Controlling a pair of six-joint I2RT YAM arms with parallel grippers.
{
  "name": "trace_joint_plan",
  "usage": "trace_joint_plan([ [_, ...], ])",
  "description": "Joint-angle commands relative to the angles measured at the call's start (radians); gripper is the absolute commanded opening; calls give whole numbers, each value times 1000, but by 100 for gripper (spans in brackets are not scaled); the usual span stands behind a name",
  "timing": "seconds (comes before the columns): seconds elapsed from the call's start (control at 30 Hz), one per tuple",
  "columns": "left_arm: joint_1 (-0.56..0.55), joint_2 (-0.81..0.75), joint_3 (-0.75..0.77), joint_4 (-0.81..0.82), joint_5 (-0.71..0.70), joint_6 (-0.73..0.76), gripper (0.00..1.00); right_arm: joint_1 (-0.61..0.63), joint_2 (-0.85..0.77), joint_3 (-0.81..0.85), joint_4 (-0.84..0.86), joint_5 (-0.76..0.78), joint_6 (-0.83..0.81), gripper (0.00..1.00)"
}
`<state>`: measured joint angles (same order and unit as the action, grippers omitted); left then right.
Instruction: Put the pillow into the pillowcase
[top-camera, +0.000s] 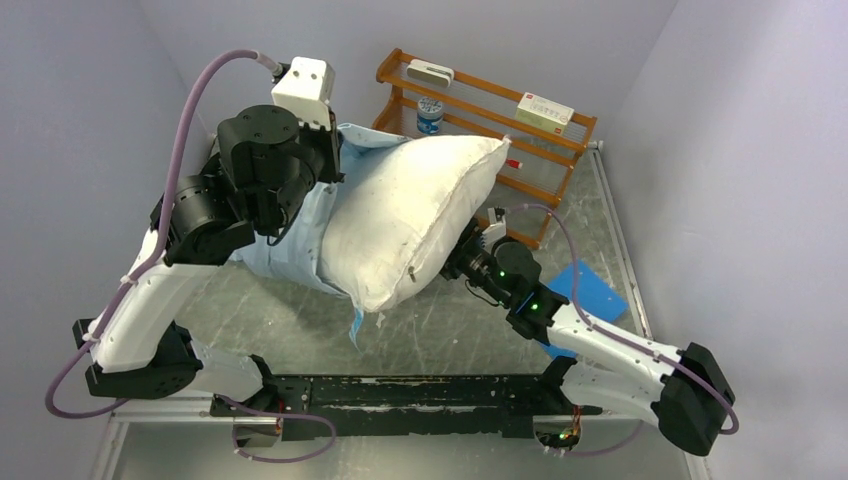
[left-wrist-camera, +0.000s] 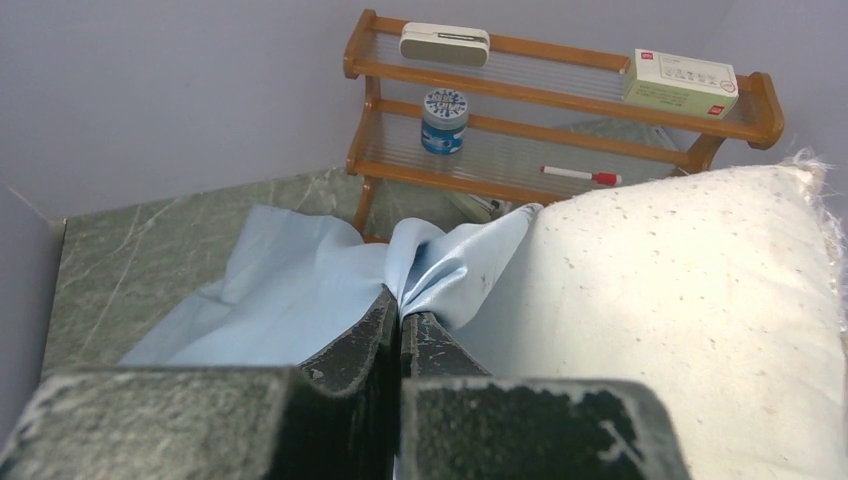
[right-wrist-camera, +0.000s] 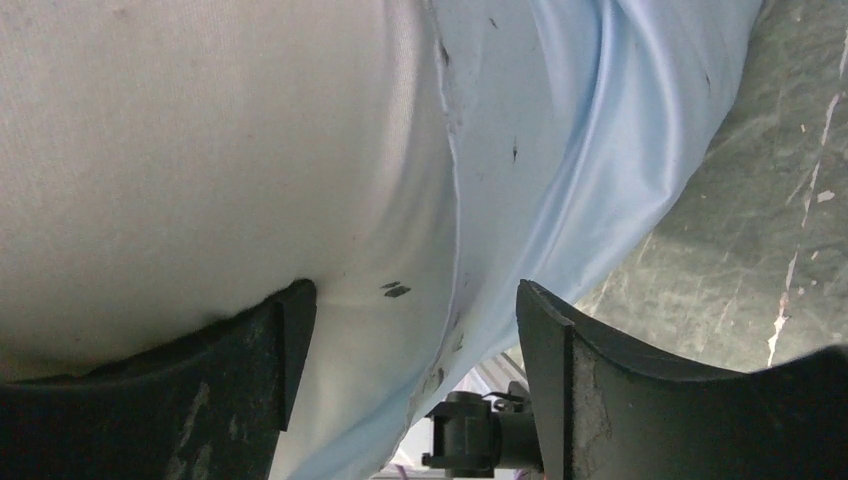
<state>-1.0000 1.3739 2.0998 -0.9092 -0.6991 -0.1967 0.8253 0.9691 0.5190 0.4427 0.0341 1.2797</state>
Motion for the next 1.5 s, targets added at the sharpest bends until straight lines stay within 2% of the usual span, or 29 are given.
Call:
trace_joint_plan([
  [0.0, -1, -29, 9, 130, 50, -21, 5, 11, 52, 54, 6, 11, 2, 73],
  [0.07, -1, -30, 7, 133, 54, -20, 5, 15, 68, 48, 29, 26, -5, 61],
  [0.17, -1, -32, -7, 136, 59, -15, 5, 16, 105, 58, 59, 42, -36, 34],
  [0.2, -2, -37, -17, 143, 65, -15, 5, 16, 114, 83, 32, 56, -63, 21],
  [0.27, -1, -53, -43, 166, 83, -14, 5, 14, 122, 140, -13, 75, -122, 4],
  [0.3, -2, -60, -56, 179, 90, -16, 5, 14, 116, 171, -25, 81, -161, 0],
  [0.5, -1, -111, -111, 252, 164, -6, 5, 15, 30, 377, -157, 119, -389, 0],
  [0.67, -2, -168, -189, 338, 173, -7, 5, 15, 44, 454, -224, 82, -472, 0],
  [0.77, -2, -188, -256, 412, 204, -10, 5, 25, 131, 749, -391, 70, -659, 0],
  [0.83, -1, -170, -226, 425, 219, -24, 5, 26, 197, 930, -471, 101, -733, 0],
  [0.9, -2, -152, -185, 452, 240, -31, 5, 27, 218, 1004, -462, 121, -773, 0],
  [1.03, -2, -154, -148, 525, 279, -47, 5, 27, 193, 1025, -355, 119, -756, 0],
  [1.23, -2, -241, -264, 671, 386, -168, 5, 27, 199, 1076, -260, 168, -777, 0],
  [1.47, -2, -277, -325, 676, 543, -315, 5, 26, 229, 1132, -221, 255, -852, 0],
])
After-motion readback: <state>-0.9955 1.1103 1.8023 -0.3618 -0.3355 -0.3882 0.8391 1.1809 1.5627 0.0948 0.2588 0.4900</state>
